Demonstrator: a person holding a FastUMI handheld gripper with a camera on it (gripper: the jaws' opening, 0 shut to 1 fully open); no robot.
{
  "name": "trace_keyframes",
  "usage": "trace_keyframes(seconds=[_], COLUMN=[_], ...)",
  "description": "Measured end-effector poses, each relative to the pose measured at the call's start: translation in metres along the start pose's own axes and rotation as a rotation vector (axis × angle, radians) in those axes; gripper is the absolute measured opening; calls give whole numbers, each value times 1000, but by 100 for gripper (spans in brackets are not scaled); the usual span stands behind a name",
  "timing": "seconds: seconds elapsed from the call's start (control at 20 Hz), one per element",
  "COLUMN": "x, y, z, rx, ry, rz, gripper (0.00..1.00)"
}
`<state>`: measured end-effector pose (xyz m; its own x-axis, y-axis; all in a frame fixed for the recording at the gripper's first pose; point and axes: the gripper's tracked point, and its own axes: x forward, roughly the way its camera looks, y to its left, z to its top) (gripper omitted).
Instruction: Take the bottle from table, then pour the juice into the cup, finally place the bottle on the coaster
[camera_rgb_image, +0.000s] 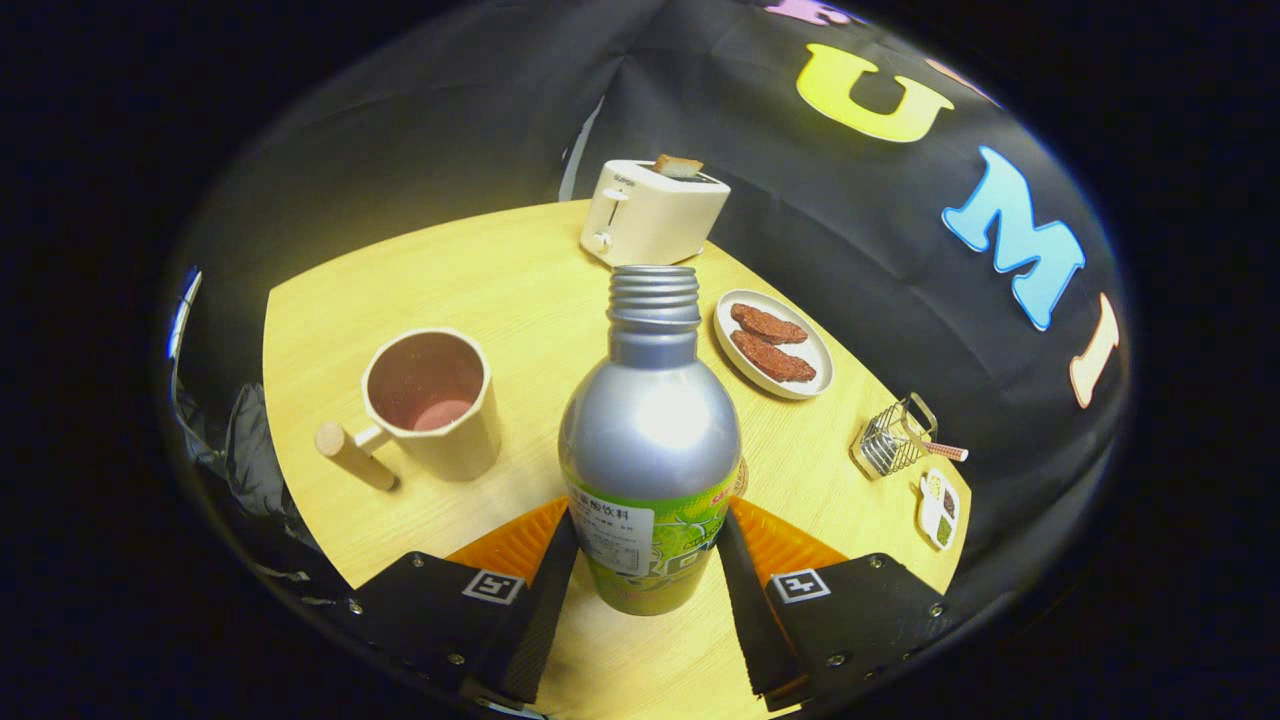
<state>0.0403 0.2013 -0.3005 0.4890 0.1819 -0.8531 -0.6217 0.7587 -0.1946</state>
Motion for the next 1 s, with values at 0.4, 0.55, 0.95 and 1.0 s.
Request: trace_keyframes(seconds=[0.4,0.55,0.95,1.0], x=[16,22,57,62], y=[-8,-13,-44,-50], z=[17,26,40,40], rx=[80,121,243,257], ry=[-71,-109,-199,-205], rz=[-4,-20,-53,-61], gripper=[75,75,76,76])
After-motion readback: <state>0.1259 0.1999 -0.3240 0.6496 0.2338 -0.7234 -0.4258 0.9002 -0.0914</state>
